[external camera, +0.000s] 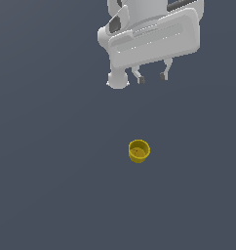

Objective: Pick up the object and move it to a goal position.

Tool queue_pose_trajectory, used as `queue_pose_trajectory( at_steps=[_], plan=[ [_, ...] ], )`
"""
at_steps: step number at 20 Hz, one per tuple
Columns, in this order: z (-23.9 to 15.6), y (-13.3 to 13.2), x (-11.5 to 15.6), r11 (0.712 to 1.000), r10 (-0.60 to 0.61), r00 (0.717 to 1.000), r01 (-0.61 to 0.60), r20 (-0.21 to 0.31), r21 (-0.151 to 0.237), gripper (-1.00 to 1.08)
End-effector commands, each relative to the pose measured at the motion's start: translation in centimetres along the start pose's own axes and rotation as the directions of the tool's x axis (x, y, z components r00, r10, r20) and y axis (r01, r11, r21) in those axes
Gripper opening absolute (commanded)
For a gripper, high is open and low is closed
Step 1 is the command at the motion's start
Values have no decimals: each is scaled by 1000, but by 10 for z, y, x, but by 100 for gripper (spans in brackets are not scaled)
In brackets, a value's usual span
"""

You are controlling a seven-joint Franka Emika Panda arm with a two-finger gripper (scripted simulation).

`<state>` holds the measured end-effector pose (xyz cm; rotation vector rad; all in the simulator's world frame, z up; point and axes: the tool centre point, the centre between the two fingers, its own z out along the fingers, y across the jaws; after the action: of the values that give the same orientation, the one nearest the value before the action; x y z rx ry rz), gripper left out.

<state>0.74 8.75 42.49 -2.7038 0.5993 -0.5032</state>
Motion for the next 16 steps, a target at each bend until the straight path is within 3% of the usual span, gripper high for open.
queue_pose_trajectory(
  at_steps=[1, 9, 16],
  plan=[
    [-15, -13, -3, 999, 35, 999, -34, -32, 18, 28],
    [-46, -50, -18, 990, 135, 984, -130, -119, 53, 28],
    [-46, -74, -36, 976, 218, 959, -210, -181, 59, 28]
  ],
)
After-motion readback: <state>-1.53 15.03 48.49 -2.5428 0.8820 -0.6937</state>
